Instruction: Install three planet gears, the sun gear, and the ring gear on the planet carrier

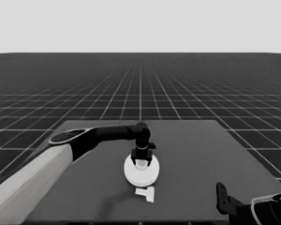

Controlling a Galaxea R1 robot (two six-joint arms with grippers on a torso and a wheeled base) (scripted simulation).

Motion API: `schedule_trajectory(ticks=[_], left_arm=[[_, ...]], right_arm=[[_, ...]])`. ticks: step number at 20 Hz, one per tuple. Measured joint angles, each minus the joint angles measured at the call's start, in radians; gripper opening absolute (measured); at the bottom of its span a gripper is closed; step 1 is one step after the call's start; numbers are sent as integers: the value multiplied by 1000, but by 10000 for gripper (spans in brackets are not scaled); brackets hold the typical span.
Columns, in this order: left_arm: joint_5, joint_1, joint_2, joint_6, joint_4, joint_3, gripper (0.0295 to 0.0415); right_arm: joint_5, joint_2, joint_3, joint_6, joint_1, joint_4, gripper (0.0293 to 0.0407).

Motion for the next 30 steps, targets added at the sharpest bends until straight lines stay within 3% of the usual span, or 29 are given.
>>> schedule_trajectory(ticks=[30], left_arm=[[0, 2, -1, 262, 0, 0, 348]], right_arm=[[0, 0, 0, 0, 0, 0, 385]])
